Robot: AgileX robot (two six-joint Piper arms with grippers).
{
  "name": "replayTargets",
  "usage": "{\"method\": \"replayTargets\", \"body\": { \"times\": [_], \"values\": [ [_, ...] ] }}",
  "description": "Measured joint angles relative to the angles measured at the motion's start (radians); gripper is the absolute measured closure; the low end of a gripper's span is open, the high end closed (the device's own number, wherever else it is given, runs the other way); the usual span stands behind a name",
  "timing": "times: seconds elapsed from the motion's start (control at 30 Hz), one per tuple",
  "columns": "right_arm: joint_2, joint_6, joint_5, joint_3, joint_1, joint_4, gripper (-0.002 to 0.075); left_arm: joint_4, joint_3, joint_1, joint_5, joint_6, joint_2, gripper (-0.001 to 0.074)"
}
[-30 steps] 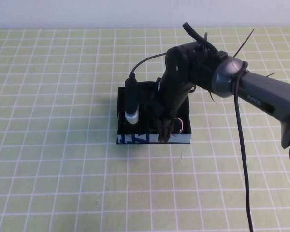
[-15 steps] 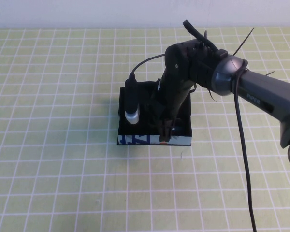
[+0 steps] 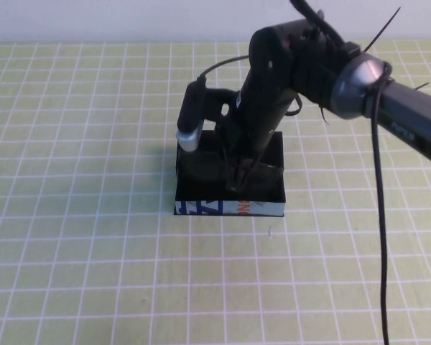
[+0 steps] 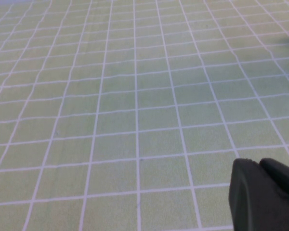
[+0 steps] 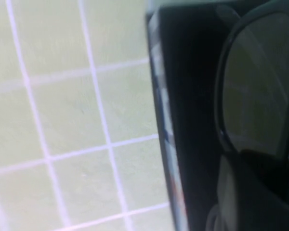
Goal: Take glasses out of glasses case
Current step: Pick up the glasses from the glasses case, then place the glasses on the table
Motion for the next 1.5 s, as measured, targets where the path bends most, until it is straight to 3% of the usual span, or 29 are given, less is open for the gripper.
{"method": "replayTargets", "body": {
  "times": [0.13,0.3,0.47,0.6,0.93,1.5],
  "values": [
    [-0.109,0.261,0.015,0.05,0.006,-0.038,0.0667,0.0,0.0,0.0,0.0,0.0,0.0,0.0739],
    [-0.303,0.613,-0.045,0.302,-0.008,-0.11,0.0667,0.0,0.0,0.0,0.0,0.0,0.0,0.0739],
    [-0.527,0.962,-0.242,0.629,-0.086,-0.126,0.0667,0.0,0.0,0.0,0.0,0.0,0.0,0.0739],
    [-0.613,1.114,-0.331,0.82,-0.173,-0.128,0.0667,0.0,0.0,0.0,0.0,0.0,0.0,0.0739],
    [-0.531,1.143,-0.515,0.948,-0.324,-0.079,0.0667,0.0,0.0,0.0,0.0,0.0,0.0,0.0739],
    [-0.376,0.986,-0.539,0.892,-0.33,0.029,0.0667,0.0,0.0,0.0,0.0,0.0,0.0,0.0739]
  ]
}}
